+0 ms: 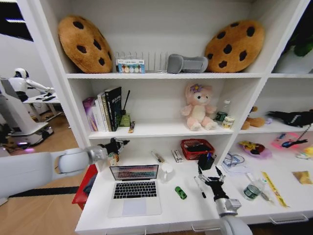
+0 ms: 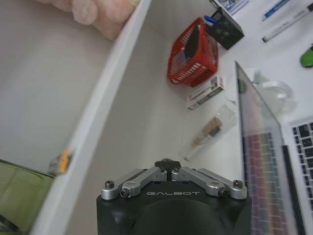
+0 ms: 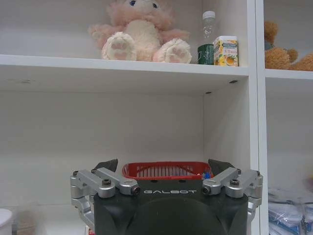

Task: Organize the objects on the table.

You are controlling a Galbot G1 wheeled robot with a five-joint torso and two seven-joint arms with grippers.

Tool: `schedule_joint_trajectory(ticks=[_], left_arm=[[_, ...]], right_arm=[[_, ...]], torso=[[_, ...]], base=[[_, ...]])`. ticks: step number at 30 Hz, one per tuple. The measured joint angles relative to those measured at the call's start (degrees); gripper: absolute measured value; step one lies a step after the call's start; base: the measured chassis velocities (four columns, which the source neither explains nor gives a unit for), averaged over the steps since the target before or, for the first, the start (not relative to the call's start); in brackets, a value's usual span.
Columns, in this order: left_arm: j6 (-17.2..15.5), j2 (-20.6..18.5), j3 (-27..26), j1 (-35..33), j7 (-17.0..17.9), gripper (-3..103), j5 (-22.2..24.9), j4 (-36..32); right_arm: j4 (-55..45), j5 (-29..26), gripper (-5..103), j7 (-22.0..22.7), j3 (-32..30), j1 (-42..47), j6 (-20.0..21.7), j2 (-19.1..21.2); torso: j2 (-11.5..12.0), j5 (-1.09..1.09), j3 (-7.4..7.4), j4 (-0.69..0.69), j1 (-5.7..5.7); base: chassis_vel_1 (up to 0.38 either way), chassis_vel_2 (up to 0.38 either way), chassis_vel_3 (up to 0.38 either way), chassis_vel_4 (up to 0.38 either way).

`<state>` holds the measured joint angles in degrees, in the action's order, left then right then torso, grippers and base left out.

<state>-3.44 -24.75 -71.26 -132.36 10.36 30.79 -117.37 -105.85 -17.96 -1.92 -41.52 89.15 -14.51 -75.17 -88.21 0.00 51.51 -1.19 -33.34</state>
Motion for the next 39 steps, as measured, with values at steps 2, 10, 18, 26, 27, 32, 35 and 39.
schedule_joint_trajectory(ticks=[2, 10, 18, 26, 27, 32, 35, 39], left_arm=[[-0.2, 0.0, -0.6, -2.5, 0.3, 0, -0.6, 0.0], [-0.7, -1.3, -3.9, -8.7, 1.2, 0, -1.1, 0.8], [-1.3, 1.9, 5.4, -2.2, 1.1, 0, -1.7, -3.6], [-1.7, 11.7, 10.1, -4.2, 0.8, 0, -6.8, -9.1], [-1.7, 12.3, 10.0, -5.5, 0.8, 0, -7.8, -9.3], [-1.0, 15.7, 9.5, -13.2, 0.4, 0, -13.5, -9.4], [-0.5, 16.6, 9.5, -14.6, 0.1, 0, -15.0, -9.5], [0.4, 17.5, 9.5, -15.1, -0.6, 0, -15.9, -9.6]], right_arm=[[0.5, -0.3, 100, 0.0, -0.1, 0.0, -0.3, 0.0], [1.3, -0.6, 100, -0.1, -0.1, -0.1, -0.6, 0.2], [1.8, -0.7, 100, 0.0, 0.4, -1.3, -0.6, -0.2], [1.9, 0.8, 100, 0.3, 1.6, -1.9, -0.4, -0.9], [1.8, 1.0, 100, 0.4, 1.7, -1.9, -0.3, -0.9], [1.0, 1.2, 100, 1.0, 1.2, -1.3, 0.1, -1.0], [0.8, 1.3, 100, 1.0, 1.0, -0.8, 0.1, -1.2], [0.5, 2.0, 100, 1.2, 1.0, -0.4, 0.2, -1.7]], torso=[[0.0, 0.00, 0.00, 0.02, 0.00], [0.0, -0.02, -0.01, 0.00, 0.01], [0.0, 0.01, -0.01, -0.04, 0.01], [0.0, -0.02, -0.02, -0.05, 0.02], [0.0, -0.01, -0.01, -0.07, 0.02], [0.0, -0.02, -0.01, -0.04, 0.01], [0.0, -0.01, -0.01, -0.05, 0.02], [0.0, 0.00, -0.01, -0.06, 0.02]], base=[[0.000, 0.000, 0.000, 0.000], [0.000, 0.000, 0.000, 0.000], [0.000, 0.000, 0.000, 0.000], [0.000, 0.000, 0.000, 0.000], [0.000, 0.000, 0.000, 0.000], [0.000, 0.000, 0.000, 0.000], [0.000, 0.000, 0.000, 0.000], [0.000, 0.000, 0.000, 0.000]])
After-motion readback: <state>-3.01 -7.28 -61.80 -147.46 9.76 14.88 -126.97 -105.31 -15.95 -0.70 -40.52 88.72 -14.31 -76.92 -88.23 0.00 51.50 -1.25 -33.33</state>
